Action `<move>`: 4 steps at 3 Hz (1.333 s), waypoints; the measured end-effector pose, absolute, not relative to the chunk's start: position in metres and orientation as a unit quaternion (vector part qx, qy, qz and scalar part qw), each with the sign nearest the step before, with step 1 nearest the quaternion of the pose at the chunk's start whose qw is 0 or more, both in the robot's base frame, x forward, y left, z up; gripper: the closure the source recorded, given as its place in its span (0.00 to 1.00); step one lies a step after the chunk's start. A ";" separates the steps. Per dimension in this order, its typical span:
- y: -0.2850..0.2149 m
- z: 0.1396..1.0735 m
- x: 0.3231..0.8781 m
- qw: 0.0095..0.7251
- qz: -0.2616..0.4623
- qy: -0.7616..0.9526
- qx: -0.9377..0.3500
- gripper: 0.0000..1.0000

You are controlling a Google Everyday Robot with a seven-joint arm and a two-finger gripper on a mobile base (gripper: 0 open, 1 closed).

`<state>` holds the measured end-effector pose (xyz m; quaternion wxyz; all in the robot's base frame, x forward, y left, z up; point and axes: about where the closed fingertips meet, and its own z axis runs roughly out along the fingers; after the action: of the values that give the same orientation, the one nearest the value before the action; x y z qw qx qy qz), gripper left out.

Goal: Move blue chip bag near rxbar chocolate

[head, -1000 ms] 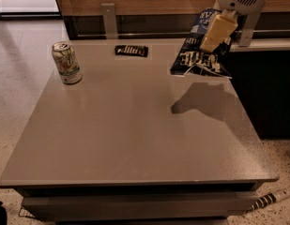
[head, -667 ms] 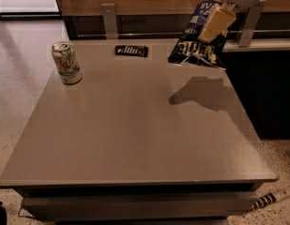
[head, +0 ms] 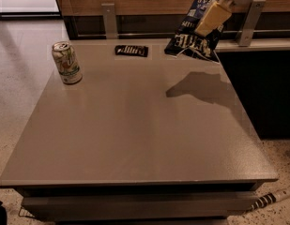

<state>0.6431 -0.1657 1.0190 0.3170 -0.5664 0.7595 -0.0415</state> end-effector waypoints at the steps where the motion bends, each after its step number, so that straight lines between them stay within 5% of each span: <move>1: -0.160 1.020 0.677 0.324 -0.052 0.767 -0.552 1.00; 4: -0.147 1.008 0.758 0.397 -0.050 0.809 -0.430 1.00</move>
Offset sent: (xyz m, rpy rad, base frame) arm 0.1201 0.0163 0.0090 0.1330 -0.1214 -0.2437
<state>0.7580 -0.1471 1.0077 0.3972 -0.4299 0.8093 -0.0503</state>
